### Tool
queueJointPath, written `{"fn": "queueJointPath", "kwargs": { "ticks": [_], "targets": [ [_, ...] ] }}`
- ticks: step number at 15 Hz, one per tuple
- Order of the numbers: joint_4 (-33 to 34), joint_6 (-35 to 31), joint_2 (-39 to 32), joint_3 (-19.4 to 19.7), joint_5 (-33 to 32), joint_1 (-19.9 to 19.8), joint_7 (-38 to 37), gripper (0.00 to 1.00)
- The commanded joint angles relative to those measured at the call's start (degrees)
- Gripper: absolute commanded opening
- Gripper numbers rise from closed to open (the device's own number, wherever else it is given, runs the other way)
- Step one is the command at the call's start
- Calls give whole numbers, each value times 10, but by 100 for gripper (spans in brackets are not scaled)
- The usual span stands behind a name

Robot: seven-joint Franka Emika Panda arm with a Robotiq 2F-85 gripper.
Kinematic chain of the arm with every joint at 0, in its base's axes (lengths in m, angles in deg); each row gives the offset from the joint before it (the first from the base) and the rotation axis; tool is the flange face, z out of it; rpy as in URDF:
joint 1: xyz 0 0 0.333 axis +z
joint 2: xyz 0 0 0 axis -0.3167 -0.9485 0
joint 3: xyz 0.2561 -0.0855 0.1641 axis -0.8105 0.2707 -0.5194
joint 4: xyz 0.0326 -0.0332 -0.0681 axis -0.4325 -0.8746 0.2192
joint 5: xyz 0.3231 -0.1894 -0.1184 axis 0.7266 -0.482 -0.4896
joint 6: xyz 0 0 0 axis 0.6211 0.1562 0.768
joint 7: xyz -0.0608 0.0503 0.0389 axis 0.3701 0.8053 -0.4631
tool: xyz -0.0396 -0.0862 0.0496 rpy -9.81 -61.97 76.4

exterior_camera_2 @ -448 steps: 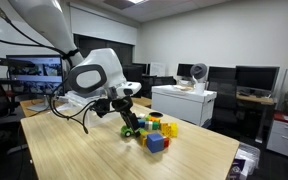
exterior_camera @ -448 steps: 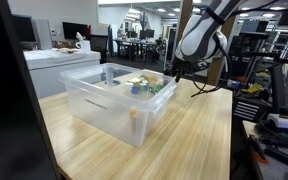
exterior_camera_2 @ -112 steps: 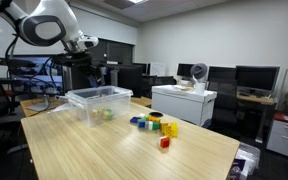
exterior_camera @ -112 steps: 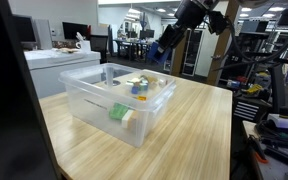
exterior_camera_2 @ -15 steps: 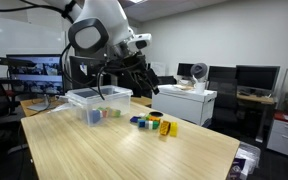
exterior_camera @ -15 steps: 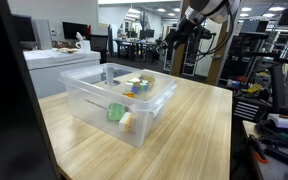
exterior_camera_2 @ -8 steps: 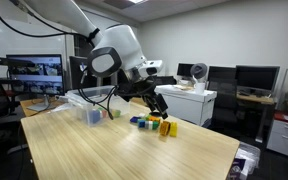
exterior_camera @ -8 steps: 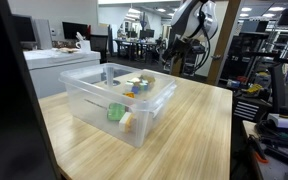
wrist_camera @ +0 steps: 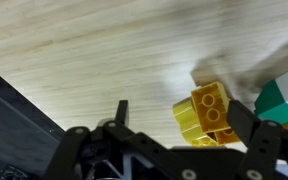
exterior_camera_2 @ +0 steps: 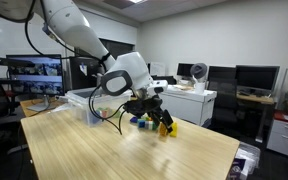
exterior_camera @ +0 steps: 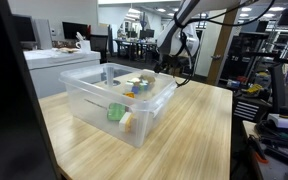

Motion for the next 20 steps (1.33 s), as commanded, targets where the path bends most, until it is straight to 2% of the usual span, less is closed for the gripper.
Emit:
{"fn": "queueJointPath", "kwargs": {
  "ticks": [1, 6, 7, 8, 10, 12, 15, 16, 20],
  "targets": [
    [45, -12, -34, -33, -4, -29, 39, 100],
    [76, -11, -61, -55, -11, -41, 72, 100],
    [78, -12, -65, -57, -10, -41, 76, 84],
    [81, -13, -68, -60, -10, -43, 80, 73],
    [86, -19, -73, -71, -5, -52, 90, 59],
    [89, -23, -76, -80, -4, -60, 100, 41],
    [89, -47, -81, -81, -2, -67, 94, 21],
    [88, -52, -81, -80, -2, -70, 92, 15],
    [71, -63, -70, -74, -3, -79, 90, 14]
  ]
}}
